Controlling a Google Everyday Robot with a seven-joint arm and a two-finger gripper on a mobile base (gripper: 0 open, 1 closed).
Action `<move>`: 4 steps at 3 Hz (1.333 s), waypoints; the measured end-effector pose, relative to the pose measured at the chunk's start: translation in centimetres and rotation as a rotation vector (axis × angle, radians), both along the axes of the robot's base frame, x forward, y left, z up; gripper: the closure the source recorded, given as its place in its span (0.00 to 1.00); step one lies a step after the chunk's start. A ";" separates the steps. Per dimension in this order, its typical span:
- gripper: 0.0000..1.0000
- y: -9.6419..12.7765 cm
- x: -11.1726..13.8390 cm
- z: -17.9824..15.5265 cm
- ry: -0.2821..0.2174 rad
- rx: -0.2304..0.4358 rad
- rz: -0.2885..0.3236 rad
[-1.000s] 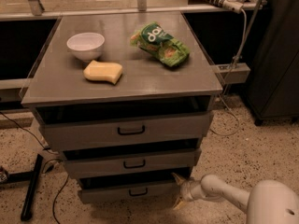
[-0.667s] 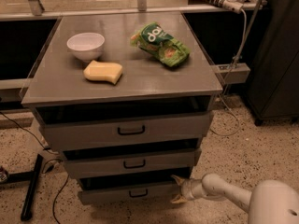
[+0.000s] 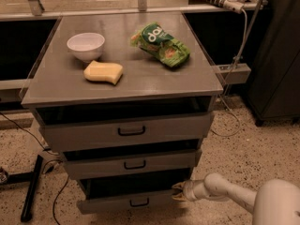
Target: Open bottom drawer
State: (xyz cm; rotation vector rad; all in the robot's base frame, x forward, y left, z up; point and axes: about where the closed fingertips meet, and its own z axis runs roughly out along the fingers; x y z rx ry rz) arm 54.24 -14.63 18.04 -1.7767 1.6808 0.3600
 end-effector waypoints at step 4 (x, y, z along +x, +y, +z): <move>0.35 -0.3 0.0 0.3 0.013 0.006 -0.003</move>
Offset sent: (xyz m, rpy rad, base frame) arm 0.0000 -0.0001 0.0050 0.0000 0.0000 0.0000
